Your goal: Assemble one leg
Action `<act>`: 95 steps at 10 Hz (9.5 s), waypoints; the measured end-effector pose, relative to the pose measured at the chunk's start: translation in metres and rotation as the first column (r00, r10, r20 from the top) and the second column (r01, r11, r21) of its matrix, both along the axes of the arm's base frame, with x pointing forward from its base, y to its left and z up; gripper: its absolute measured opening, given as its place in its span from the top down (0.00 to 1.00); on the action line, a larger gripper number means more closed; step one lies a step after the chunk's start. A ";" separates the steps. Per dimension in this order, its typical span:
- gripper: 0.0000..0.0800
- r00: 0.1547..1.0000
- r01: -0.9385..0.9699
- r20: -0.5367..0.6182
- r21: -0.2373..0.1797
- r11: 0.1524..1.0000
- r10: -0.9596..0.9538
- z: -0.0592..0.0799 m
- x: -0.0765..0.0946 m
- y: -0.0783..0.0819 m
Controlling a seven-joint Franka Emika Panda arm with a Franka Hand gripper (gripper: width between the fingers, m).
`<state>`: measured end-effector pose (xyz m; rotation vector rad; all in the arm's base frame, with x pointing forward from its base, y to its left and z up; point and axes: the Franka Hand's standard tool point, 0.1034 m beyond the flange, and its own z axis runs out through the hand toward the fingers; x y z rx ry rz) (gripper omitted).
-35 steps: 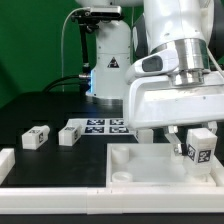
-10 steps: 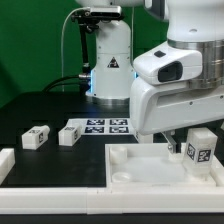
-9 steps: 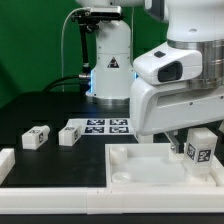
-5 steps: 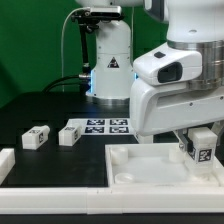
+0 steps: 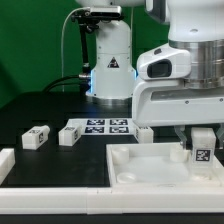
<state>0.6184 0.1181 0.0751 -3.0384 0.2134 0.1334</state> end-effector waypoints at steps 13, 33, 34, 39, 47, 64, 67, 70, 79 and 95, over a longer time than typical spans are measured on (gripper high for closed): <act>0.20 0.825 0.564 -0.009 -0.062 0.824 -0.565 -0.002 -0.001 0.006; 0.63 0.866 0.500 0.031 -0.057 0.864 -0.499 -0.001 -0.003 0.005; 0.63 0.778 0.627 0.025 -0.067 0.776 -0.627 -0.002 -0.004 0.005; 0.51 0.531 0.845 0.004 -0.081 0.529 -0.847 -0.003 -0.005 0.009; 0.19 0.971 0.238 0.044 -0.032 0.971 -0.237 -0.004 -0.004 0.006; 0.64 0.894 0.449 0.058 -0.073 0.891 -0.445 -0.005 -0.002 0.000; 0.64 0.687 0.726 0.063 -0.081 0.683 -0.724 -0.005 0.005 -0.001; 0.64 0.469 0.882 0.059 -0.084 0.464 -0.881 -0.005 0.006 -0.001; 0.19 0.899 0.436 0.067 -0.064 0.898 -0.432 -0.008 0.002 0.005; 0.64 0.884 0.467 0.062 -0.083 0.880 -0.463 -0.007 0.005 0.001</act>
Offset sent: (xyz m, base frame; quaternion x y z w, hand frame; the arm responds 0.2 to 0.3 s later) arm 0.0034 0.0015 -0.0092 -0.0505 0.0008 0.3711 0.9272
